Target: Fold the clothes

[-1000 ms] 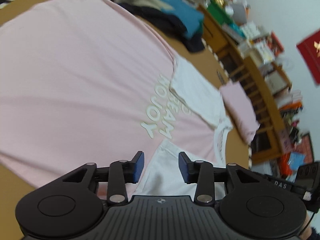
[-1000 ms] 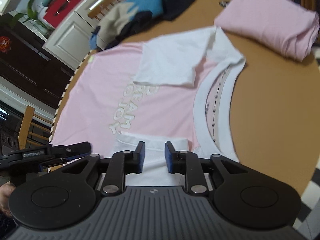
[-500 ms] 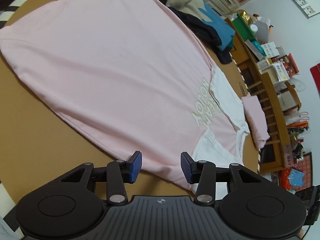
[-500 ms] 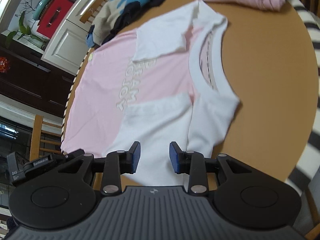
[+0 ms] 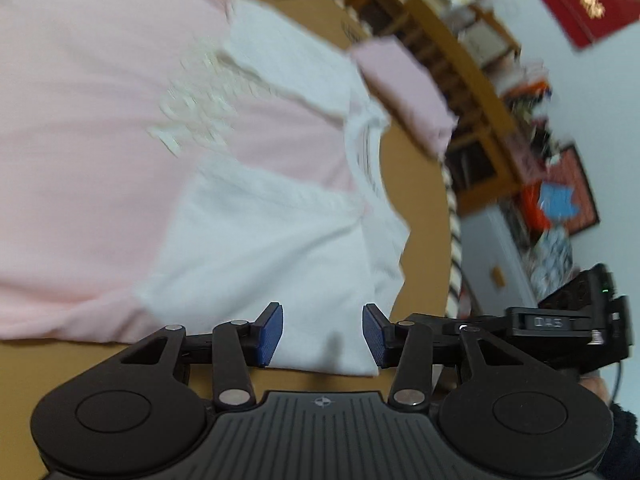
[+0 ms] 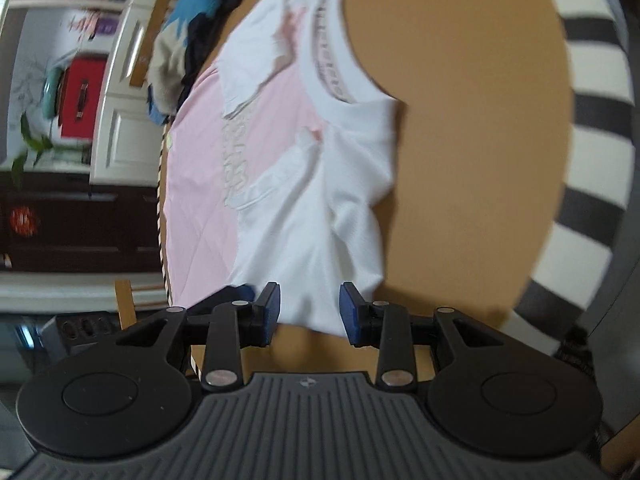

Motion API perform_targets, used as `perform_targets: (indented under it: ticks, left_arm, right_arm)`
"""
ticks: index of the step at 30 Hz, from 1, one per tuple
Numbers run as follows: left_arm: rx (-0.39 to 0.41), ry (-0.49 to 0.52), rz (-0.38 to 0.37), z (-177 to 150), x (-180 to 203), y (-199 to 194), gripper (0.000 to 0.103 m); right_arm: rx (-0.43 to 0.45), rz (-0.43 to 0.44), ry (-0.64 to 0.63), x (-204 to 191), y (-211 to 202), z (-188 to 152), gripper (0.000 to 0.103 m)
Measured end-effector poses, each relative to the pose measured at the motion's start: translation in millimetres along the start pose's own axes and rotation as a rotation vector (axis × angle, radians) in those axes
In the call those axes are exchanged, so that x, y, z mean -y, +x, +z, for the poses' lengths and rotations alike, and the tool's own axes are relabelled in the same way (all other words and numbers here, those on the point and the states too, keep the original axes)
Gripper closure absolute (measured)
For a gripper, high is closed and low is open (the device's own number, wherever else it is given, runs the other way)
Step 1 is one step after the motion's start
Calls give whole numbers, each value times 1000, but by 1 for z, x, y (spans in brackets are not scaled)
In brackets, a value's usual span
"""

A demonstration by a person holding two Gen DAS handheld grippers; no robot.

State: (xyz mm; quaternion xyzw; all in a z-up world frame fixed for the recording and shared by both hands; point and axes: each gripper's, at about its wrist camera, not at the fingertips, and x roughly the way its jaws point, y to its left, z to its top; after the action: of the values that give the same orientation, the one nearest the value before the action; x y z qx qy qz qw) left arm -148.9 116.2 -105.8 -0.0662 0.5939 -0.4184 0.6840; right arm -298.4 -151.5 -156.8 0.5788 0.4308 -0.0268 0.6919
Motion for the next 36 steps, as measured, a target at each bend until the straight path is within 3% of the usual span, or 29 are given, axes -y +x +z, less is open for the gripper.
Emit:
perform_targets:
  ticks: [3, 6, 8, 9, 12, 17, 21, 25, 29, 33, 36]
  left_arm:
    - [-26, 28, -19, 0, 1, 12, 59]
    - [-58, 15, -7, 6, -6, 15, 75]
    - [-80, -7, 3, 11, -16, 16, 96]
    - [-87, -18, 8, 12, -21, 17, 99]
    - [-94, -58, -16, 14, -30, 17, 99]
    - [-92, 29, 19, 14, -20, 16, 99]
    - [-116, -61, -22, 18, -32, 17, 99]
    - [-134, -93, -42, 22, -37, 18, 99]
    - [-155, -106, -54, 27, -40, 20, 99]
    - [-178, -132, -69, 31, -45, 22, 99]
    - [-186, -129, -71, 32, -45, 23, 99]
  right_arm:
    - [23, 1, 78, 12, -1, -13, 64]
    - [55, -17, 119, 17, 0, -28, 65]
    - [91, -11, 133, 19, 1, -34, 65]
    - [109, -5, 142, 20, 2, -37, 65]
    - [148, 20, 223, 26, 3, -44, 65]
    - [234, 74, 433, 42, 7, -60, 66]
    - [276, 119, 575, 50, 18, -66, 69]
    - [315, 70, 548, 35, 25, -71, 71]
    - [369, 70, 626, 31, 26, -77, 71]
    - [421, -29, 552, 7, 30, -78, 68]
    - [446, -51, 544, -1, 37, -73, 68]
